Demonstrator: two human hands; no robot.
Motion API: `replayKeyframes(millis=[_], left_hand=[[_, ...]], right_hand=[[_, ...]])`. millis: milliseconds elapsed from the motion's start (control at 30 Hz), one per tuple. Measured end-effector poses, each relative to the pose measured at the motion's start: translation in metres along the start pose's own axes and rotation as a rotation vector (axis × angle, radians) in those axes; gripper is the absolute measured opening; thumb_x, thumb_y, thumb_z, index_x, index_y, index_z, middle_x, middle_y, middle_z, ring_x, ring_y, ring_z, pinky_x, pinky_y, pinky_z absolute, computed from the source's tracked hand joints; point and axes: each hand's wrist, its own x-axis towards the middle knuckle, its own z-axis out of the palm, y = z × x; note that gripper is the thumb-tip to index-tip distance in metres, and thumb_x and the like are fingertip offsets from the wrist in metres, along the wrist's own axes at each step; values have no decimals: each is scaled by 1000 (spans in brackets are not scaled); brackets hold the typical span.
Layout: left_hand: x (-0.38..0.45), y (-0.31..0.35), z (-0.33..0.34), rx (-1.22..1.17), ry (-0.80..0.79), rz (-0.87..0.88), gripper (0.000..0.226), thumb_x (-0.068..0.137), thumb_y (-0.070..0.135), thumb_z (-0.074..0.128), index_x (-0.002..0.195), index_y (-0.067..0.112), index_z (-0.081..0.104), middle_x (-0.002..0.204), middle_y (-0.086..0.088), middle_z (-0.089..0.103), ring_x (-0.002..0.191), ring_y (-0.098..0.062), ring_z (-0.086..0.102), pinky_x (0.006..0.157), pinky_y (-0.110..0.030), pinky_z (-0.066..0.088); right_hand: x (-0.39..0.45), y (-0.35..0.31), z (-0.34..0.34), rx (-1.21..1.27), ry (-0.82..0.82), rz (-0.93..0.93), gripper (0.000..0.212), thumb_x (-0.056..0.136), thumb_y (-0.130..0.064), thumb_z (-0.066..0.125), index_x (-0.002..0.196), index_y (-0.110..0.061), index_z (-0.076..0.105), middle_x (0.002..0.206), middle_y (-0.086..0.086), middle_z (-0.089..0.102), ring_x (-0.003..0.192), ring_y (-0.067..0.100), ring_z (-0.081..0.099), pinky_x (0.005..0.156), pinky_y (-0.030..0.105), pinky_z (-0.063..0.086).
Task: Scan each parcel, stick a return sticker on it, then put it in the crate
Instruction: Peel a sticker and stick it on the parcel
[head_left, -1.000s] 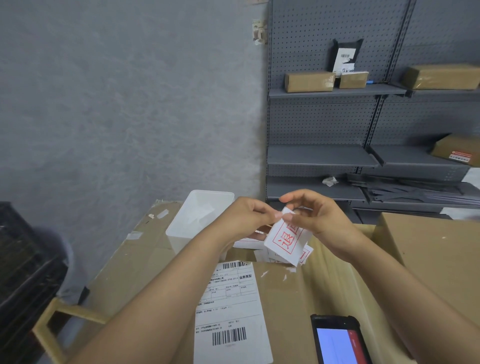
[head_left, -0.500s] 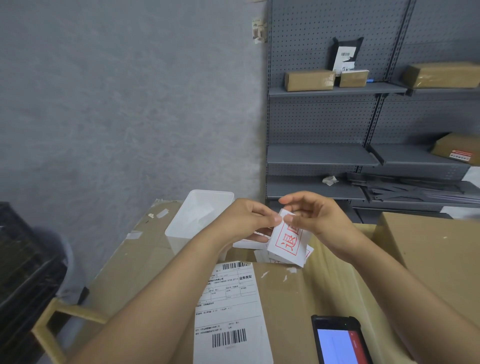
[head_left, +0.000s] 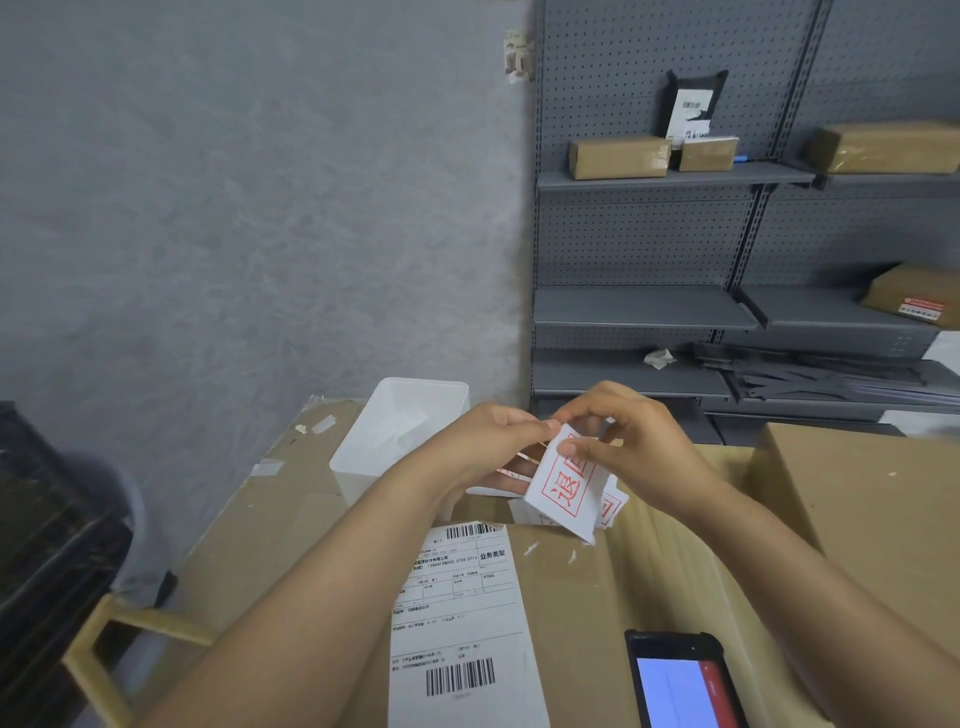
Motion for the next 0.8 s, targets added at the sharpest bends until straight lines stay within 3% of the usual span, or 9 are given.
replayKeyframes(millis=[133,233,500,700,800], left_hand=[[0,3,1,-70,18,-20,18,92,30,61,95,16,71,80,0,75,72,-13,72,61,-24,55],[1,7,1,-110,12,-55,13,91,26,60,92,16,69,75,-1,73,66,-15,71,59,-24,55],[8,3,3,-136,17,-82,11,90,21,60,83,18,69,73,0,72,65,-14,69,65,-27,55],[15,3,3,-121,158,-124,14,90,16,57,94,10,69,77,-4,74,70,-18,71,65,-28,58],[19,2,-2,-146,297,-119,15,92,11,53,85,8,65,59,0,70,52,-13,68,48,-23,54]], right_hand=[[-1,-2,1,-30,95,-54,23,76,-21,79,96,-30,74,94,-14,62,86,5,57,68,14,44],[-2,-1,0,-73,127,-101,23,76,-21,79,96,-31,74,96,-17,62,92,3,56,70,8,40],[-5,1,-4,-210,92,-180,18,82,-30,73,99,-31,70,101,-18,61,96,4,54,72,13,40],[-7,-3,-5,-247,121,-252,7,81,-17,75,85,-22,72,99,-9,62,96,11,54,79,20,41],[-8,-3,-8,-116,128,-208,5,82,-20,73,82,-22,69,98,-13,63,100,7,54,84,16,39]])
